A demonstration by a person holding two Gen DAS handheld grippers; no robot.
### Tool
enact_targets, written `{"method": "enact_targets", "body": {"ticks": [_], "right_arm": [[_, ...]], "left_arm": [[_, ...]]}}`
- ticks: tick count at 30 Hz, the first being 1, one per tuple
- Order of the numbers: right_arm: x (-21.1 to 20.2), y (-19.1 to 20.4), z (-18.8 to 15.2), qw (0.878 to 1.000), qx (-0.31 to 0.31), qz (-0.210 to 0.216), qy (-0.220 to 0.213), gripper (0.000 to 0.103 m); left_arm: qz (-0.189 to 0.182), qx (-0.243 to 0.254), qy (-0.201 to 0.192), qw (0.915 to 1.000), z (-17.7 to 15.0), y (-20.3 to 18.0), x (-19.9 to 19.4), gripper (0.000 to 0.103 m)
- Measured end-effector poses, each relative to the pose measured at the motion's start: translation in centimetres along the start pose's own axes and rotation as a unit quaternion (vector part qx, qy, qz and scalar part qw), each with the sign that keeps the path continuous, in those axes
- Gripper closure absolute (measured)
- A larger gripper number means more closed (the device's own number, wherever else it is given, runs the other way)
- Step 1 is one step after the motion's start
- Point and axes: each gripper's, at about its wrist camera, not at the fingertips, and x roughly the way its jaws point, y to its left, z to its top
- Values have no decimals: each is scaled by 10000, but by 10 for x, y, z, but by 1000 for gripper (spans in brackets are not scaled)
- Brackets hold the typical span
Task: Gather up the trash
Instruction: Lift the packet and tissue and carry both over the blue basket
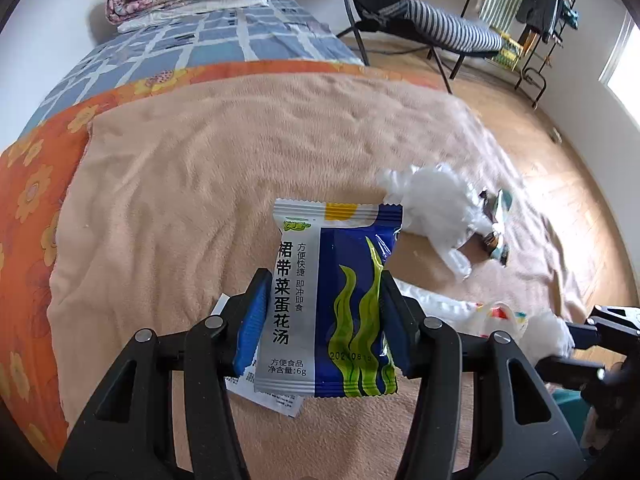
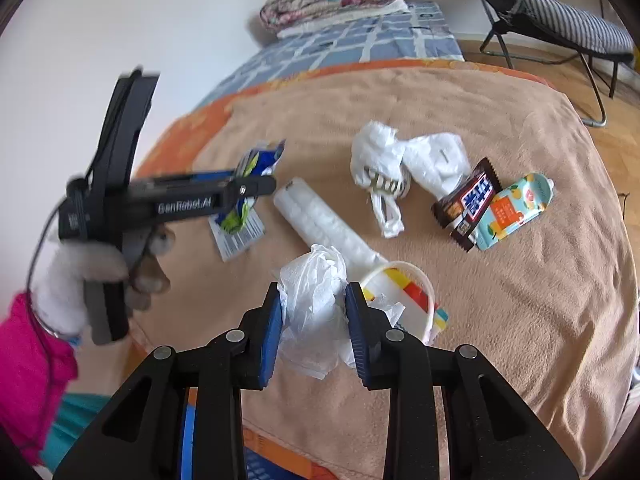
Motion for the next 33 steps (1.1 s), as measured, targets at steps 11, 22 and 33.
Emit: {"method": "enact_targets", "body": {"ticks": [11, 22, 33], "right_arm": [[-15, -2, 0, 9996, 174, 127, -197, 74], [-35, 26, -32, 9997, -157, 77, -157, 74], [-50, 56, -86, 9991, -429, -10, -5, 73]], "left_arm": [[-154, -63, -154, 9997, -7, 2, -29, 49], [-353, 63, -217, 9991, -40, -9, -73, 49], [-425, 244, -101, 9987, -109, -25, -110, 49]]}}
